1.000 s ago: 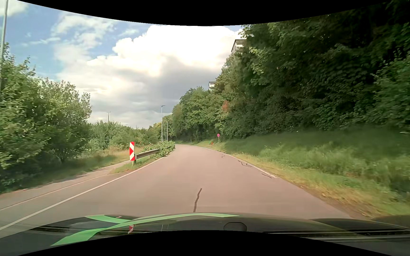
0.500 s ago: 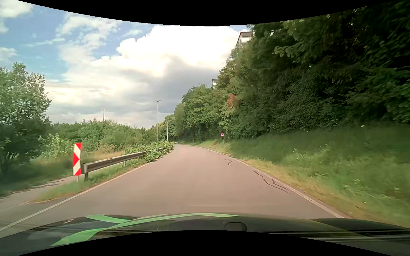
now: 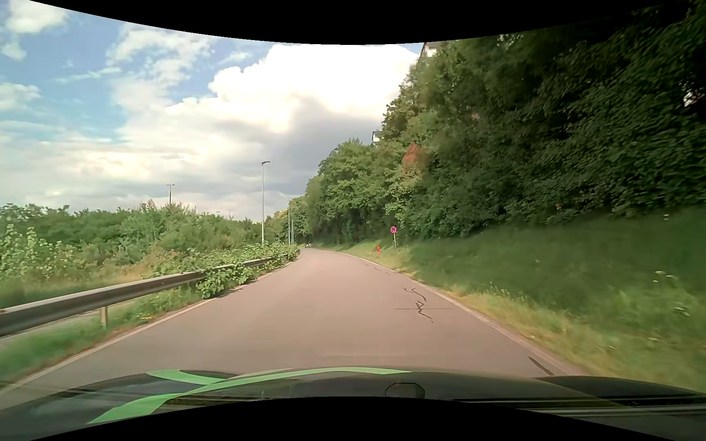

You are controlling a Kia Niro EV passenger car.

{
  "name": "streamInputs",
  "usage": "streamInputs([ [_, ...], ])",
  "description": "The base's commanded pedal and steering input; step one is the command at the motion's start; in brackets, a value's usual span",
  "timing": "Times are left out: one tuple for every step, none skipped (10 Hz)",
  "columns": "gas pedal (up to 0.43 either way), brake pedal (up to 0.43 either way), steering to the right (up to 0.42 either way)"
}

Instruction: Follow the waypoints while adhering to traffic rules and regulations

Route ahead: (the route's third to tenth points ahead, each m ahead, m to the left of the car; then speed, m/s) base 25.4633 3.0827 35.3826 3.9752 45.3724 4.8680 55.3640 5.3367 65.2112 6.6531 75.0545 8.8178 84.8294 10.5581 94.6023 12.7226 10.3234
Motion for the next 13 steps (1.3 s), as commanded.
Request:
streamInputs([
  [0.169,0.000,-0.024],
  [0.169,0.000,-0.024],
  [0.169,0.000,-0.026],
  [0.169,0.000,-0.026],
  [0.169,0.000,-0.026],
  [0.169,0.000,-0.026],
  [0.169,0.000,-0.026],
  [0.169,0.000,-0.026],
  [0.169,0.000,-0.026],
  [0.169,0.000,-0.027],
  [0.177,0.000,-0.029],
  [0.177,0.000,-0.031],
  [0.177,0.000,-0.031],
])
